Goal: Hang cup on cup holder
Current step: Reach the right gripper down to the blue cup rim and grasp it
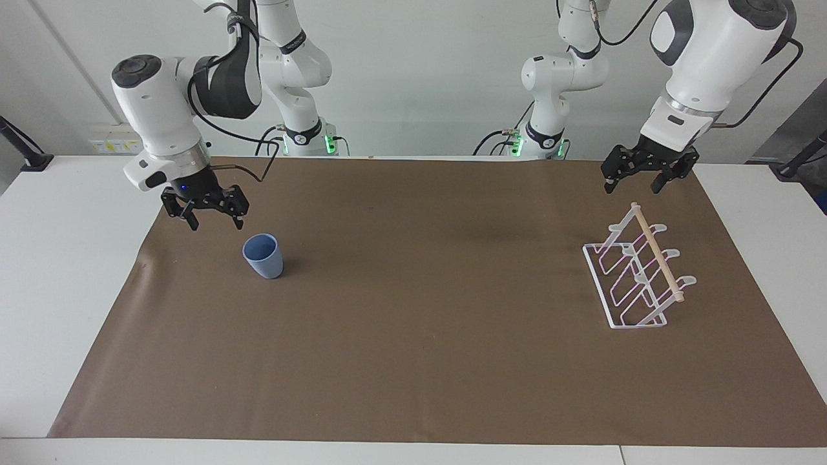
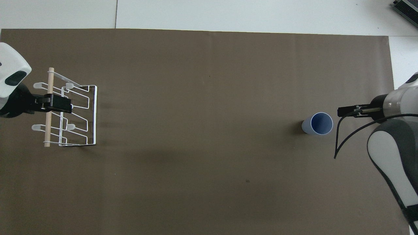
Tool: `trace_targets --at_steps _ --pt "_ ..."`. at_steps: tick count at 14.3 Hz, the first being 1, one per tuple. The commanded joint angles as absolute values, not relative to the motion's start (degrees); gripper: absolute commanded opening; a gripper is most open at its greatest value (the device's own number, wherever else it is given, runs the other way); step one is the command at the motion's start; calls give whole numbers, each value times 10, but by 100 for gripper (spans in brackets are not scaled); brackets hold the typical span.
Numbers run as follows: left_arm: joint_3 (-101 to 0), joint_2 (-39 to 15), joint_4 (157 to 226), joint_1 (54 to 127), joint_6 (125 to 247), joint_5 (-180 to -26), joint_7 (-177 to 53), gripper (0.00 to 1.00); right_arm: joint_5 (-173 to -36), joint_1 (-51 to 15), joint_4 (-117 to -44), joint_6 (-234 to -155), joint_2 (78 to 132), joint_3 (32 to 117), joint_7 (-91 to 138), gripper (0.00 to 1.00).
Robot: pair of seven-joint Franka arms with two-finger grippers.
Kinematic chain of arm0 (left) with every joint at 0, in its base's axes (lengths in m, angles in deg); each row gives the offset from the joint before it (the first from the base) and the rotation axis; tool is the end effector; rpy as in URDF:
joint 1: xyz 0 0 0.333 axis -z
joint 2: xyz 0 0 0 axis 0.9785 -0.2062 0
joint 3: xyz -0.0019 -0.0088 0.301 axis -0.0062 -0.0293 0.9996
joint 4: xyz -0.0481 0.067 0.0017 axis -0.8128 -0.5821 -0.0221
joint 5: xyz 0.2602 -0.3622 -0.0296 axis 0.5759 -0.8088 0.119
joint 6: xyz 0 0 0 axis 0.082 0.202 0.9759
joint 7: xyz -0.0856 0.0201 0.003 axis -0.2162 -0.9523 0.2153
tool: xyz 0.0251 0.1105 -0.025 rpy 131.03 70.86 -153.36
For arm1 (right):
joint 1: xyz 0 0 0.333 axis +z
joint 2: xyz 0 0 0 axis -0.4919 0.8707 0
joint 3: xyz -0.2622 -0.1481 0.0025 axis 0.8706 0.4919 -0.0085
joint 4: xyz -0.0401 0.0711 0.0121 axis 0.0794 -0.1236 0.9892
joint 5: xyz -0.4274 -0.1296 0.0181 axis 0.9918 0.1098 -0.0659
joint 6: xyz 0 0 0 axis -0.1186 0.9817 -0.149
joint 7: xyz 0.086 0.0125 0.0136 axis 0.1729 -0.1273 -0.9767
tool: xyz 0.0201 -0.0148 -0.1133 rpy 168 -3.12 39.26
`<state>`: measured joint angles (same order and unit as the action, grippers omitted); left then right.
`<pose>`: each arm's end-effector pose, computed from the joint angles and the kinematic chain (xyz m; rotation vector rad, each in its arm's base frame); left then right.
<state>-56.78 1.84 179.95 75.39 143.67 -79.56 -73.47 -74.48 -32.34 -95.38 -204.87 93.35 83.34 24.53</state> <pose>0.5946 -0.0730 0.5731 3.1233 -0.0689 0.0360 0.6130 -0.0493 0.3533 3.1361 0.0502 0.1402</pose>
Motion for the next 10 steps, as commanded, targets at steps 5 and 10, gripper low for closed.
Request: trace_targets --at_steps 5,10 --pt "-570 23 1800 751 1428 -787 -740 100 -748 -324 -1006 -2060 920 831 249 100" --pt "-570 23 1800 751 1428 -787 -740 100 -748 -323 -1046 -2075 903 831 249 100"
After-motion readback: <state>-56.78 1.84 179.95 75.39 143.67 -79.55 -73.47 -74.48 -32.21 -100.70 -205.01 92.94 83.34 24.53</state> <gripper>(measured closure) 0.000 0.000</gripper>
